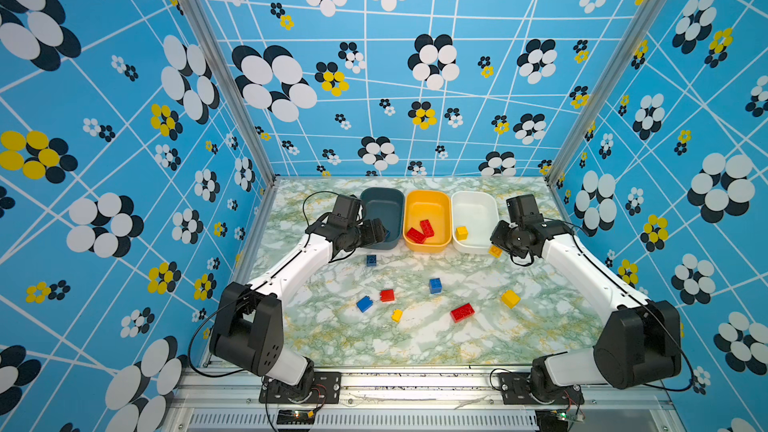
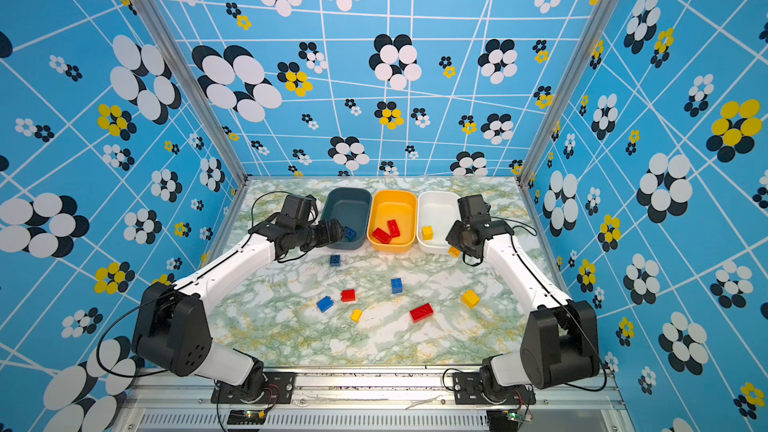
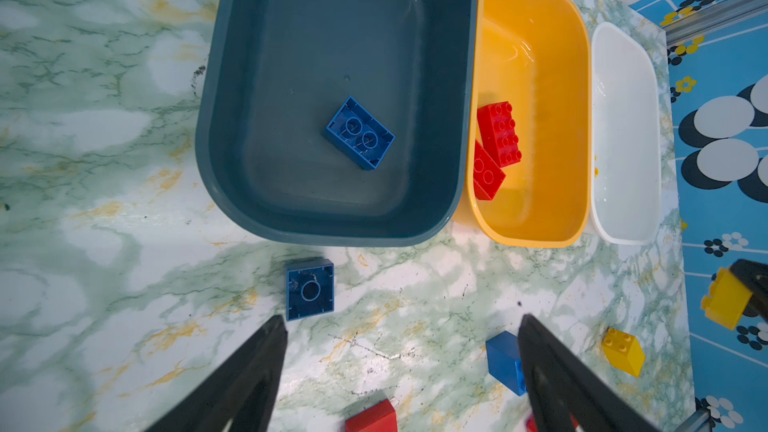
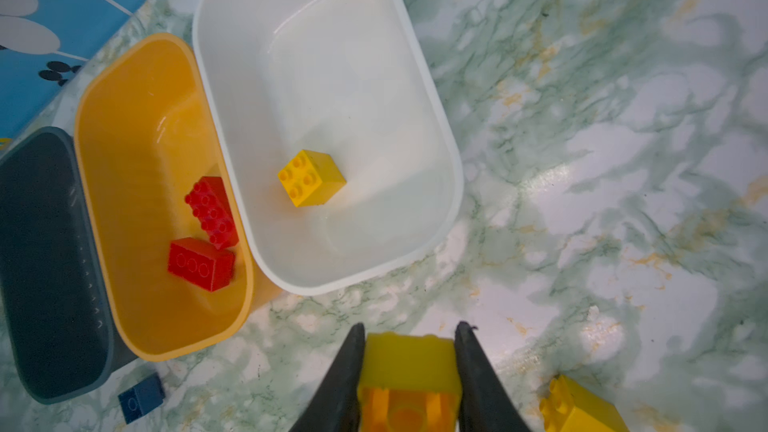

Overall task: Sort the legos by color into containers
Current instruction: 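Carry the yellow brick with the right gripper and drop it into the white bin, then move the right gripper back over another yellow brick on the table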

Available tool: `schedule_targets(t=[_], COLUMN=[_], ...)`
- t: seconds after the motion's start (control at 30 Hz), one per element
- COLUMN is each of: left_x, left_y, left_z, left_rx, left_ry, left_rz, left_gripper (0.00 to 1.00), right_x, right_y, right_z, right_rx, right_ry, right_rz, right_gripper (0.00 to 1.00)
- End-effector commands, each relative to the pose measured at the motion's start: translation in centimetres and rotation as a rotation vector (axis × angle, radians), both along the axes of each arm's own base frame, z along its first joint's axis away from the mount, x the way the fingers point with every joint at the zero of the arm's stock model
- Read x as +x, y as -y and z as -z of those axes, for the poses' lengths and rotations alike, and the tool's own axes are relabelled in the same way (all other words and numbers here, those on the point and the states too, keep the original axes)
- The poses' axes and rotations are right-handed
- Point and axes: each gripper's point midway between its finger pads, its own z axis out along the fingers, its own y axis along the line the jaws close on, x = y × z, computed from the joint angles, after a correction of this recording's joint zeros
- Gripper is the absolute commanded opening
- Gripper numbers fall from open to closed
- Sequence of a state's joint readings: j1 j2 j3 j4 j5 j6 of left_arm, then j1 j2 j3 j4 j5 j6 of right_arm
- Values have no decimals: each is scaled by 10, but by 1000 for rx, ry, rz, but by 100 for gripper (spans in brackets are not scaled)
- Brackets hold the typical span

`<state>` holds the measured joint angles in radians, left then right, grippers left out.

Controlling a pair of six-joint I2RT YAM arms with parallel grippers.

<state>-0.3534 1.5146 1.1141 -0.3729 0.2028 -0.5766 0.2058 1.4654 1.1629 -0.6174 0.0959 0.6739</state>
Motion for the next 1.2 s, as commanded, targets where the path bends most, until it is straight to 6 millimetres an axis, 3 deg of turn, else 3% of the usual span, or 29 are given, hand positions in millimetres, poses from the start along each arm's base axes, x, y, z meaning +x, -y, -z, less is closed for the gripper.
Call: schedule_targets(t=[0.0,0.2,0.37,0.5,0.63,0.7,0.9,1.17], left_x=[-6,-12,-16,-17,-17,-16,-15,-15], left_y=[-3,-11,-16,-18,-19,-20,-20,-21], left_z=[3,6,6,5,4,3,1,1], left_rx=[-4,6,12,16,17,17,19,18], left_ry=[-13,-25,-30,-27,-27,-25,-21,-20], left_rz=[-1,-17,-26,-33,-35,-37,-40,-50], left_gripper=[89,88,89,89,89,89,89,89], right_x=[26,76,98,99,97,96,93,89], right_y=[-5,-15,-18,-18,-18,-17,-19,-18], right_z=[2,25,53,72,77,77,72,67], right_rx=[-30,-67,-90,-99,-98,-97,-85,-86], right_ry=[-2,-52,-101,-143,-156,-156,-149,-148], right_rz=[-32,-85,-102,-103,-101,-101,-105,-111], right_gripper=[29,30,30,31,40,48,58,60])
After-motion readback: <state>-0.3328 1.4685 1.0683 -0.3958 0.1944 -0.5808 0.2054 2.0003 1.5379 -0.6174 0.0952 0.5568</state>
